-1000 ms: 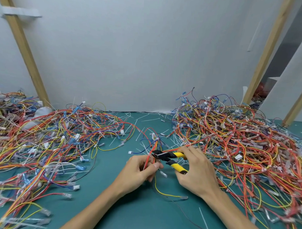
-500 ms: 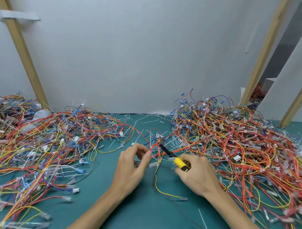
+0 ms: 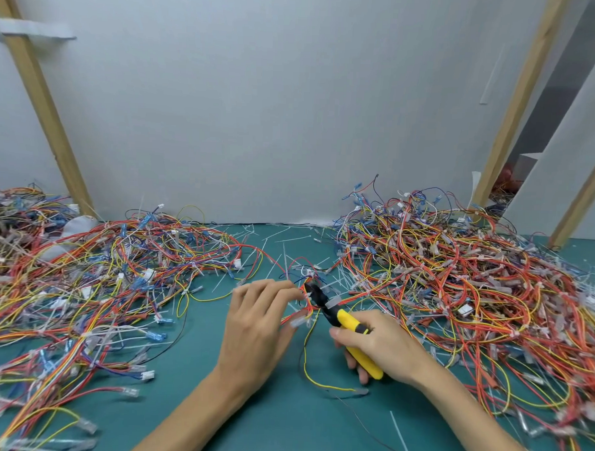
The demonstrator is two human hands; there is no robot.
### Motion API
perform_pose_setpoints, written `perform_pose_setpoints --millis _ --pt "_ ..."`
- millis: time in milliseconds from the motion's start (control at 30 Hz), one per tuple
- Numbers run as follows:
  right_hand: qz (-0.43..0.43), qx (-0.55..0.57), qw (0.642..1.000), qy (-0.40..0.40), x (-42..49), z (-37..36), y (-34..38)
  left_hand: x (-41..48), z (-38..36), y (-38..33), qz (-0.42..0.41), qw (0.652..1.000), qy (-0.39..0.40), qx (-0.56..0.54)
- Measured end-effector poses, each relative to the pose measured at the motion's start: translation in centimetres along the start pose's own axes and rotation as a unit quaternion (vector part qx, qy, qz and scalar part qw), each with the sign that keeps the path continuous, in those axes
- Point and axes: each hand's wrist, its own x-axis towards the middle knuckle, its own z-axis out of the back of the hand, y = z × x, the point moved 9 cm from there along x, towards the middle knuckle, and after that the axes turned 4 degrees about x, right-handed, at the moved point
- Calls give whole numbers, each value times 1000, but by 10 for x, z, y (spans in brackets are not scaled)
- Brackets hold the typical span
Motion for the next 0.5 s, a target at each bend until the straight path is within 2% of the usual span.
perform_pose_setpoints --millis 167,300,400,500 --pt "48 -142 988 -27 -7 -3 18 -2 1 8 29 999 3 -20" --pt "75 -253 955 -134 -10 3 23 -4 -1 19 91 990 -9 -110" --pt "74 -354 912 -194 -11 6 21 -10 -14 31 188 957 19 -222" --pt "89 -354 908 -207 -9 10 19 -21 -34 38 302 896 73 -316"
